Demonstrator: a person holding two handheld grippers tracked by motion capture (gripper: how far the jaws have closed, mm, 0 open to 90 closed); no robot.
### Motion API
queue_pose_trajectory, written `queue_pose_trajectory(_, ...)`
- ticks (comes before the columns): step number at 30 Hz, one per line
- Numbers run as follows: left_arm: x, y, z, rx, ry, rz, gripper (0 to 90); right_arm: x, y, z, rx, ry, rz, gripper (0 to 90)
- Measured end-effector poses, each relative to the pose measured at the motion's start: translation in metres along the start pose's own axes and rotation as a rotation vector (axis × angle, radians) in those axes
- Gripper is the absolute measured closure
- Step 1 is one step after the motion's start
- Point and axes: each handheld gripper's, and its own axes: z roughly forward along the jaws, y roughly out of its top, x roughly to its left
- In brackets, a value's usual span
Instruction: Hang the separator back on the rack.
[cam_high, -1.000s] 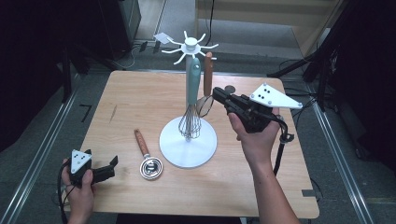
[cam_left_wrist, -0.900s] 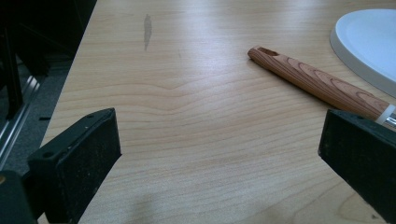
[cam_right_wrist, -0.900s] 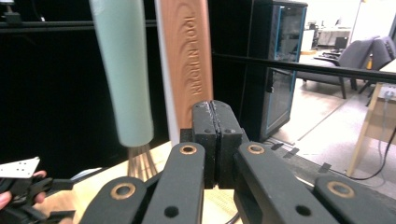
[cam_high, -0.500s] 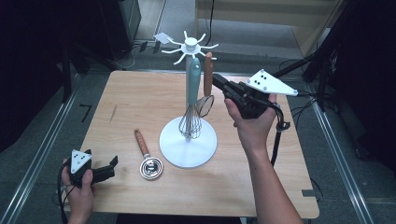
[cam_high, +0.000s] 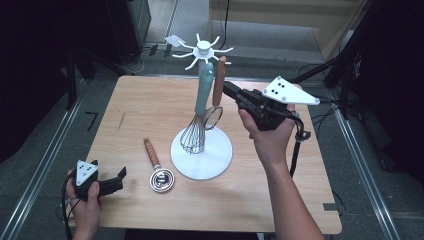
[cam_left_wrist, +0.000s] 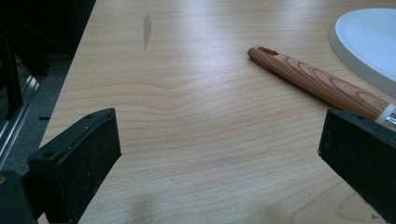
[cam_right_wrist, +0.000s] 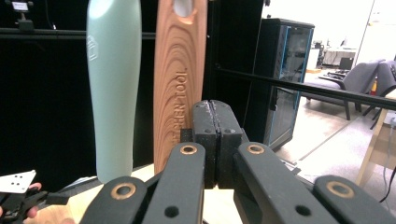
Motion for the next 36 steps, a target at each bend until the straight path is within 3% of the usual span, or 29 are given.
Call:
queue_pose_trajectory(15, 0.0, 0.0, 0.0, -0.001, 0.0, -0.001, 0.0, 0.012, 0.001, 0.003, 0.004, 0.034, -0.015, 90.0)
queue_pose_trajectory(25, 0.0, 0.0, 0.0, 0.001, -0.001, 0.0, 0.0, 0.004, 0.007, 0.0, 0.001, -0.013, -0.002, 90.0)
queue_pose_trajectory(36, 0.0, 0.0, 0.0, 0.0, 0.0, 0.0, 0.0, 0.002, 0.025, -0.002, -0.058, -0.04, 0.016, 90.0)
